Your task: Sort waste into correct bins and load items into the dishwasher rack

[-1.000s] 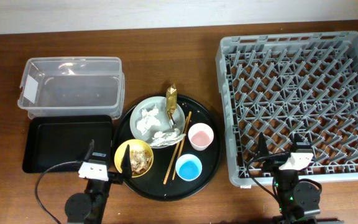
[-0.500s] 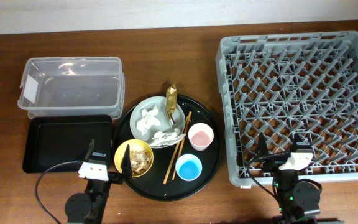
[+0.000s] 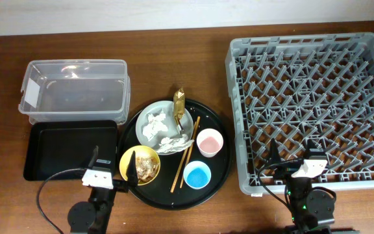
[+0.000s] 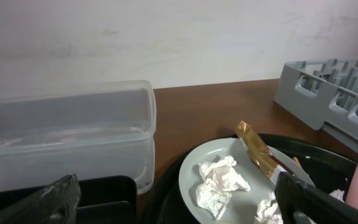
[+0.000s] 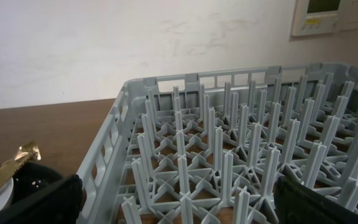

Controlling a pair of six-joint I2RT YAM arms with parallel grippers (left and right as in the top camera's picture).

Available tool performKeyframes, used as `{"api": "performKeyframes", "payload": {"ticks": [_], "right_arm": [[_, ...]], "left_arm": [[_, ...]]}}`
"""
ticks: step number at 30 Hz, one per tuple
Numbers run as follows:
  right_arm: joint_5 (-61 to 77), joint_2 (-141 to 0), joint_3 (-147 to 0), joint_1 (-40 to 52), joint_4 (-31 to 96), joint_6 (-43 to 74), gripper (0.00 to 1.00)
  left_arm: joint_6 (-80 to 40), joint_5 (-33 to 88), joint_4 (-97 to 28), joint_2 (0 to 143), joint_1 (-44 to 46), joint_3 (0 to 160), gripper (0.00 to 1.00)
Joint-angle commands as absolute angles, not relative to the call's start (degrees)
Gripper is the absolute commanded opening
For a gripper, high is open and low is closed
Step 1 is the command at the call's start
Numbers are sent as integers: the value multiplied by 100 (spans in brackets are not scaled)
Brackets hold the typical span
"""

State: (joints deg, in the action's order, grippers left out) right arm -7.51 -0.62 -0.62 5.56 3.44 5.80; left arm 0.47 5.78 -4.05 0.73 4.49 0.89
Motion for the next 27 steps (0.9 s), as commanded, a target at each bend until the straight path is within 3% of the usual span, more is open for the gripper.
{"api": "performKeyframes", "payload": {"ticks": [1,27], "right_arm": [[-821,-21,-32,521,386,578,99],[-751,-21,-32,521,366,652,99]], "left_arm": [[156,642,-399,30,471,51,99],[115,666,-309,30,471,58,99]]}}
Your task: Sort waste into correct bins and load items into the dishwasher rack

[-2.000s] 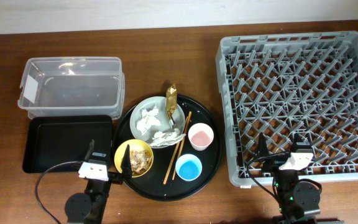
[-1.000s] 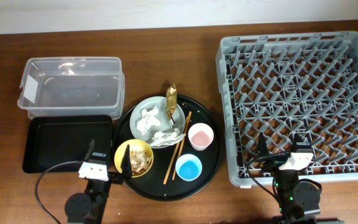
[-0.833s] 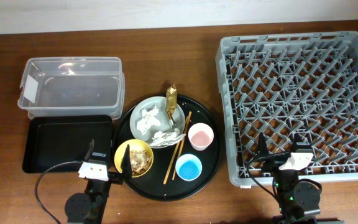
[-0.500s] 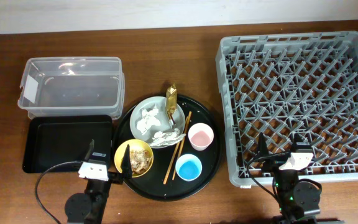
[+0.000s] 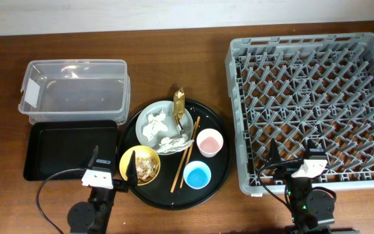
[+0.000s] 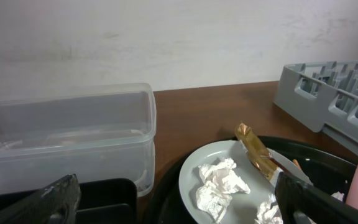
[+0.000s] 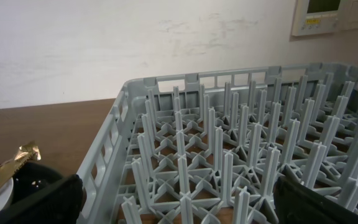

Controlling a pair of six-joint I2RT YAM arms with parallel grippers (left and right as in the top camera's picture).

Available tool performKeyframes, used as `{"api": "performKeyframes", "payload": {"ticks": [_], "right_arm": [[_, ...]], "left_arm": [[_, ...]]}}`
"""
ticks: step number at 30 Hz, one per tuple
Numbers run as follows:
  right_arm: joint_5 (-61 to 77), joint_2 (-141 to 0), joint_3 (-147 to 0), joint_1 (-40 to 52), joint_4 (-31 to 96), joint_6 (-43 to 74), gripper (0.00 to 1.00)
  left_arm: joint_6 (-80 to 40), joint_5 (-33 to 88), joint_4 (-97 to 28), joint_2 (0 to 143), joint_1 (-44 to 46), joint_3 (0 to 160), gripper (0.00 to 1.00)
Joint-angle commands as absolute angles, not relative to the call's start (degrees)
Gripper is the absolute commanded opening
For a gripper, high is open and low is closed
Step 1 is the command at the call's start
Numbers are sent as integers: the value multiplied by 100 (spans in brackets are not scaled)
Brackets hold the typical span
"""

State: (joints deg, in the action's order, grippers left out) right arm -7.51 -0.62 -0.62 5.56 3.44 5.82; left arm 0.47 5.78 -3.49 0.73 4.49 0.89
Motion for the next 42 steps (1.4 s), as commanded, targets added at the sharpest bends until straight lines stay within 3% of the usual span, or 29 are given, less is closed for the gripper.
{"api": "performKeyframes", "payload": {"ticks": [1,13,22,31,35,42], "right_arm": [[-657,-21,-32,521,368,644,99],[-493,-644,-1428,521,1756,646,99],[-464,-2698,-3771,521,3837,644,99],[-451,-4810,-5612,521,5867,644,99],[-373,-5231,-5719,521,6049,644,99],[-342,-5325,-5719,521,6047,644,99]], "left_arm": [[51,666,-307,30,471,64,99],[-193,690,-1431,1129,471,1498,99],[-193,1341,-2497,4071,471,3795,99],[-191,1573,-5264,6785,471,6445,99],[-191,1833,-5129,7100,473,6510,99],[-193,1588,-3033,7826,1074,6510,99]]}}
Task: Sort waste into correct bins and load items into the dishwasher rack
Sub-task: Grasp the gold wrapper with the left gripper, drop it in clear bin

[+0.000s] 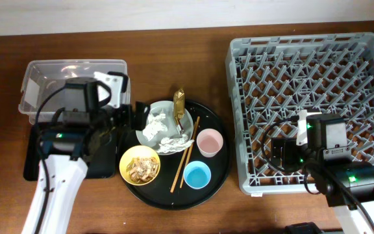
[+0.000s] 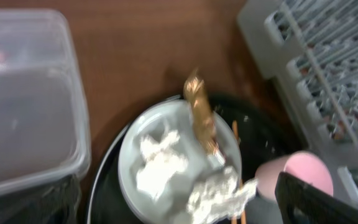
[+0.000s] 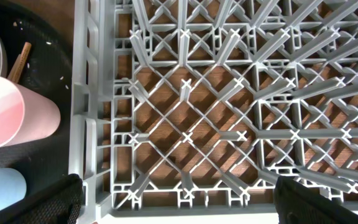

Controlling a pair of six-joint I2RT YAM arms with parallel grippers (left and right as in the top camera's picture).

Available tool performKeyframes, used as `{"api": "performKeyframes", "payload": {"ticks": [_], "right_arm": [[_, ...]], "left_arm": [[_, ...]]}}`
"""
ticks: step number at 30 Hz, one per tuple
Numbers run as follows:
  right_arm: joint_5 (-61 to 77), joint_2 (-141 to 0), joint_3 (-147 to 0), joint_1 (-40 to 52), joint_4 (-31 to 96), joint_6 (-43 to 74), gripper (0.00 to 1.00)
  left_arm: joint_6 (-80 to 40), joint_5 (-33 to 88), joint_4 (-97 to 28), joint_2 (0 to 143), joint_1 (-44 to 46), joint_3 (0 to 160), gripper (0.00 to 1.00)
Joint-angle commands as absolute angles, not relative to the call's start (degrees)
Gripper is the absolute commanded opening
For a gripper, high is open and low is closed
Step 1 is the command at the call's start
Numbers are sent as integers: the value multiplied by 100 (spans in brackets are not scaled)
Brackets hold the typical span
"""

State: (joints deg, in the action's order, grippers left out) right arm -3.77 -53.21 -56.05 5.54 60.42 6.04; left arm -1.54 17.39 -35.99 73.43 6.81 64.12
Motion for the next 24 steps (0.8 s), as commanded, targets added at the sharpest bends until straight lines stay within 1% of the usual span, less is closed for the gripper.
{"api": "performKeyframes", "payload": {"ticks": [1,5,11,13,14,15,16,18,19,20,21,22,23,24], "right_arm": [[-342,-5325,-5719,521,6047,644,99],[-344,-5325,-5719,521,6047,644,99],[-344,-5325,-5719,521,6025,644,99],[-344,-5325,-5719,521,6025,644,99],[-344,-5325,-5719,521,6025,644,99],[-344,-5325,-5719,521,6025,642,99],[-344,-5325,-5719,521,6025,644,99],[-344,-5325,-5719,521,6027,644,99],[-344,-5325,-5719,521,6025,642,99],[-344,-5325,-5719,521,6027,642,99],[-344,-5325,-5719,521,6029,642,99],[-344,-5325,-5719,521,6029,642,99],[-344,-5325,-5719,521,6027,644,99],[-344,-5325,-5719,521,6029,642,99]], "left_arm": [[-193,1452,-2860,7988,1208,6510,99],[-191,1197,-2117,8945,1752,6510,99],[-191,1194,-1822,10134,2217,6510,99],[-215,1201,-1826,10436,2272,6510,94],[-213,1201,-1831,10584,2314,6510,89],[-213,1199,-1833,10691,2340,6510,79],[-213,1199,-1857,10744,2349,6510,66],[-213,1197,-1914,10768,2349,6510,46],[-211,1199,-1933,10768,2349,6510,32],[-213,1199,-1940,10768,2349,6510,23],[-213,1199,-1959,10768,2349,6510,8],[-213,1201,-1994,10766,2349,6510,3],[-213,1197,-2034,10744,2349,6510,0],[-213,1197,-2067,10711,2346,6512,0]]}}
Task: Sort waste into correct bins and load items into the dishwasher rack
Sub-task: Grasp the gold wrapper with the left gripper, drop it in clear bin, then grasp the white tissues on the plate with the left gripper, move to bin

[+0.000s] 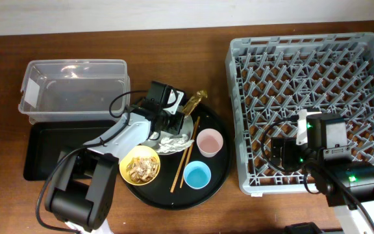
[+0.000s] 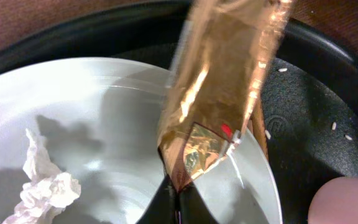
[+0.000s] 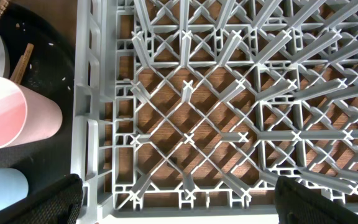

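A gold snack wrapper point(image 2: 222, 93) stands lifted at one end above the grey plate point(image 2: 104, 124), and my left gripper point(image 2: 178, 199) is shut on its lower end. From overhead the wrapper point(image 1: 195, 99) leans to the right off the plate's far rim. Crumpled tissues point(image 1: 171, 142) lie on the plate. The round black tray point(image 1: 167, 195) also carries a yellow bowl of food scraps point(image 1: 139, 164), a pink cup point(image 1: 209, 142), a blue cup point(image 1: 197, 175) and chopsticks point(image 1: 186, 159). My right gripper point(image 3: 176, 202) hangs open over the front left corner of the grey dishwasher rack point(image 1: 310, 97).
A clear plastic bin point(image 1: 73, 91) stands at the far left, with a black rectangular tray point(image 1: 50, 153) in front of it. The rack's left wall point(image 3: 82, 124) runs close beside the pink cup point(image 3: 5, 121).
My left gripper was open high above the plate; now it is down at the plate and shut on the gold wrapper, which has tipped to the right. The right arm has hardly moved.
Both arms first sat low at the table's near edge with open grippers, unchanged a second later. Then both were raised, the left over the plate, the right over the rack's corner. Now the left holds the wrapper.
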Controlling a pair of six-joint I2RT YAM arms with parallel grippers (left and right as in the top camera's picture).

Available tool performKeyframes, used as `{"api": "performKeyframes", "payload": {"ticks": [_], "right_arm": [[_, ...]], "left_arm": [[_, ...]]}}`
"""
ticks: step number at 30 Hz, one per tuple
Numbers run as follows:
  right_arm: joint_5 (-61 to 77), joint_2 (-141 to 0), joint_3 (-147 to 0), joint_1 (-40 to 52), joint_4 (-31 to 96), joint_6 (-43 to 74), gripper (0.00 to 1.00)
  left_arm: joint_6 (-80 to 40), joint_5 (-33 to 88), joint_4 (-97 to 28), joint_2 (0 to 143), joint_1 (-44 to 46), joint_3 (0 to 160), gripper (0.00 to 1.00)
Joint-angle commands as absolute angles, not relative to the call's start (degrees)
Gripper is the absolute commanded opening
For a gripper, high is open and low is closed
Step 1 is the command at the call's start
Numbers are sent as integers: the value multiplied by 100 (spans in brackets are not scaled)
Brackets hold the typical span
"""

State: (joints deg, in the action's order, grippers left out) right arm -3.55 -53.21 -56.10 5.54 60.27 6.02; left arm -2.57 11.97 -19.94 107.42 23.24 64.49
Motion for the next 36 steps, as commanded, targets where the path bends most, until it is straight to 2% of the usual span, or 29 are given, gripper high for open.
{"api": "performKeyframes", "payload": {"ticks": [1,6,9,12,14,17,20,22,23,25,30,34,36], "right_arm": [[-344,-5325,-5719,521,6029,642,99],[-346,-5325,-5719,521,6027,642,99],[-346,-5325,-5719,521,6027,642,99],[-344,-5325,-5719,521,6027,642,99],[-344,-5325,-5719,521,6025,642,99],[-344,-5325,-5719,521,6025,642,99],[-344,-5325,-5719,521,6025,642,99],[-344,-5325,-5719,521,6025,642,99],[-344,-5325,-5719,521,6025,642,99],[-344,-5325,-5719,521,6023,642,99],[-344,-5325,-5719,521,6027,644,98],[-342,-5325,-5719,521,6025,644,99],[-342,-5325,-5719,521,6025,644,99]], "left_arm": [[-213,1197,-2108,10645,2333,6519,0],[-215,1181,-2390,9686,2025,6617,0],[-314,554,-2502,8873,1662,6617,0],[-1144,-408,-2626,8364,1044,6617,0],[-1881,-591,-2598,8377,633,6615,0],[-2379,-589,-2521,8552,200,6615,1],[-2447,-585,-2486,8833,-60,6615,31],[-2443,-585,-2447,8914,-139,6615,63],[-2440,-582,-2408,8908,-158,6617,67],[-2425,-421,-2410,8792,-148,6637,68],[-1608,1264,-2692,8600,329,6637,65],[-639,1142,-3273,8853,1240,6635,65],[-572,786,-3404,9078,1533,6635,65]]}}
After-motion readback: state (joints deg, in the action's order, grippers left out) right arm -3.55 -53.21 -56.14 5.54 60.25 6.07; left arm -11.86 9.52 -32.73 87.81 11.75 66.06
